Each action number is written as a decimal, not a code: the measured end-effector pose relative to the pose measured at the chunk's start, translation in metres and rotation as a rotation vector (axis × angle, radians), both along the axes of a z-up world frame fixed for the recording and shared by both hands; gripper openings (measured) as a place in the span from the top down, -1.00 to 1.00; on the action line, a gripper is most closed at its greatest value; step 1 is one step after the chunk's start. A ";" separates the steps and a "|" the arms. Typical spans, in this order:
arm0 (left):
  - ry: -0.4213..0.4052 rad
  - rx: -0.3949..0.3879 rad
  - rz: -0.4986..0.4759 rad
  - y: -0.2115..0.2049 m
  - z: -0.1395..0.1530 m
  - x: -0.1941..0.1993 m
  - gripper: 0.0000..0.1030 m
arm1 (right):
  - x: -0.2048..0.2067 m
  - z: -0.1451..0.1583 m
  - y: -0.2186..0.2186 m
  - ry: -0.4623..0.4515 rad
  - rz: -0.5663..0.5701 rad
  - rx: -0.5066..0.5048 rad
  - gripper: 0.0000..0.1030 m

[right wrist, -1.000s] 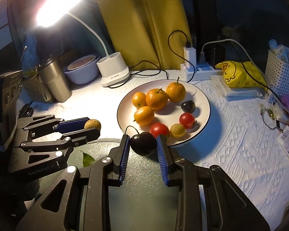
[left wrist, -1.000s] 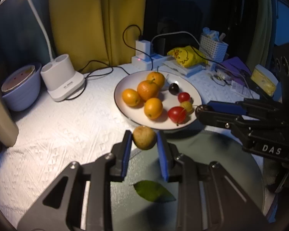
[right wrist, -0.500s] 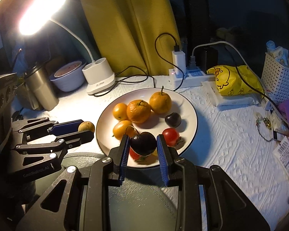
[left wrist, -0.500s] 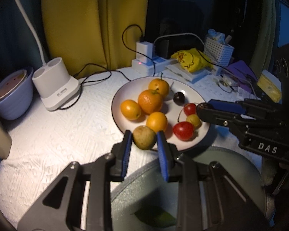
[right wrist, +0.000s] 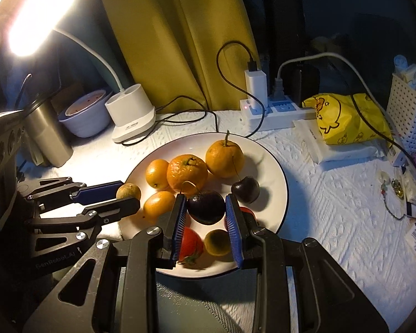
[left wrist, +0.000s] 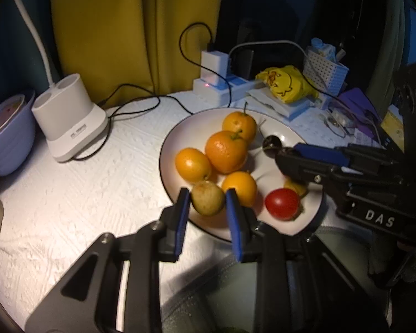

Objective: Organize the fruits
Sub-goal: 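Carry both fruits onto the white plate and open both tools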

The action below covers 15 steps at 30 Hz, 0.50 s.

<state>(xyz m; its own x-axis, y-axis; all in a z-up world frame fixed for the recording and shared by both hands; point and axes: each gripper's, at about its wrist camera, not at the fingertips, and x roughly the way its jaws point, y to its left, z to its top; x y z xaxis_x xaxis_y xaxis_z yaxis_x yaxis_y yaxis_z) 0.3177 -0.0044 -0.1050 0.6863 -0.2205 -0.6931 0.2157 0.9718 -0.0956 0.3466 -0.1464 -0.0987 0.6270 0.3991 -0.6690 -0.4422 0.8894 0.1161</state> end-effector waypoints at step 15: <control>-0.015 -0.012 0.007 -0.002 0.011 -0.006 0.39 | 0.003 -0.004 0.004 0.020 0.004 -0.014 0.39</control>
<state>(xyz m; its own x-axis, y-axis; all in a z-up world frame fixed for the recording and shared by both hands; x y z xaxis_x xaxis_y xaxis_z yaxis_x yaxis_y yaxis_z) 0.3117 -0.0060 -0.0943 0.6983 -0.2241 -0.6799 0.2104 0.9720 -0.1043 0.3491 -0.1424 -0.1023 0.6122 0.3924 -0.6865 -0.4435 0.8892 0.1127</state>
